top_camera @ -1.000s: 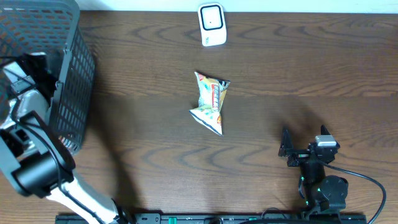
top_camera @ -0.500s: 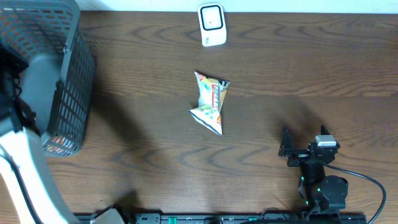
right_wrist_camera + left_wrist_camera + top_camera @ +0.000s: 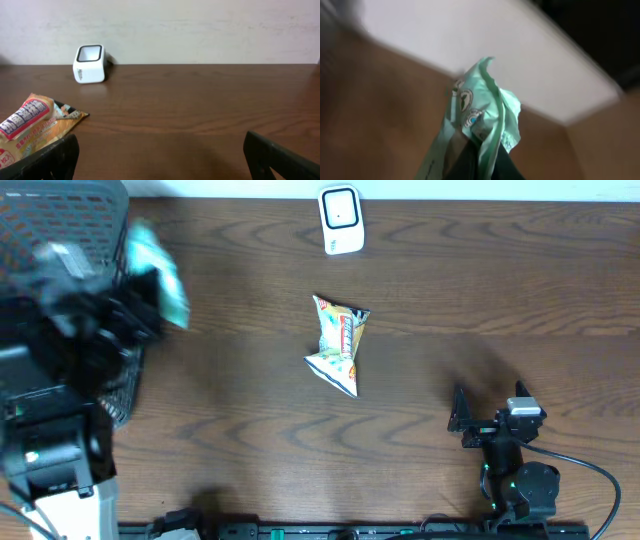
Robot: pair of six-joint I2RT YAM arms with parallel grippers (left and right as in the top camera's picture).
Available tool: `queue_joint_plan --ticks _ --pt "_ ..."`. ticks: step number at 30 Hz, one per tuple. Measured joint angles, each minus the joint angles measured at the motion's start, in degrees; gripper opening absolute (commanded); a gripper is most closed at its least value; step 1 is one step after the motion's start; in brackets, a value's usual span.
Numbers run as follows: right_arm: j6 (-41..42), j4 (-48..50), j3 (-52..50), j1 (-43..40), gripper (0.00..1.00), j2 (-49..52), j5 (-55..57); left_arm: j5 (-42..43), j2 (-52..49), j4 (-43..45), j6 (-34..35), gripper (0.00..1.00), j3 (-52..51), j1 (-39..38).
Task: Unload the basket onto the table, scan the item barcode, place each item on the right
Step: 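Carry the green packet beside the snack bag and release it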
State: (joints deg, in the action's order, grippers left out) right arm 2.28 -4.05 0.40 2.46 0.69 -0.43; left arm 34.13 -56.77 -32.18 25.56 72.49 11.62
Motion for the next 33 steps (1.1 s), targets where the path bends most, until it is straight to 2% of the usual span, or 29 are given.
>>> queue_joint_plan --ticks 5,8,16,25,26,27,29,33 --pt "0.0 0.0 0.0 0.0 0.99 0.0 0.0 -0.2 -4.1 -8.3 0.2 0.07 0.0 -9.5" --pt "0.0 0.0 0.0 0.0 0.99 0.0 0.0 -3.7 -8.2 -10.3 0.3 0.07 0.0 -14.4" --pt "0.0 0.0 0.0 0.0 0.99 0.0 0.0 -16.4 -23.7 -9.7 0.3 0.07 0.0 -24.3" --pt "0.0 0.0 0.0 0.0 0.99 0.0 0.0 -20.4 -39.7 -3.4 0.3 0.09 0.0 -29.6" --pt "0.0 0.0 0.0 0.0 0.99 0.0 0.0 -20.6 -40.7 -2.7 0.3 0.15 0.0 -29.7" --pt "0.0 0.0 0.0 0.0 0.99 0.0 0.0 -20.7 -41.5 -2.0 0.4 0.31 0.0 -29.7" --pt "0.0 0.0 0.0 0.0 0.99 0.0 0.0 -21.0 -43.1 -0.6 0.3 0.48 0.0 -29.7" --pt "0.0 0.0 0.0 0.0 0.99 0.0 0.0 -21.0 -43.2 0.1 0.7 0.58 0.0 -29.7"
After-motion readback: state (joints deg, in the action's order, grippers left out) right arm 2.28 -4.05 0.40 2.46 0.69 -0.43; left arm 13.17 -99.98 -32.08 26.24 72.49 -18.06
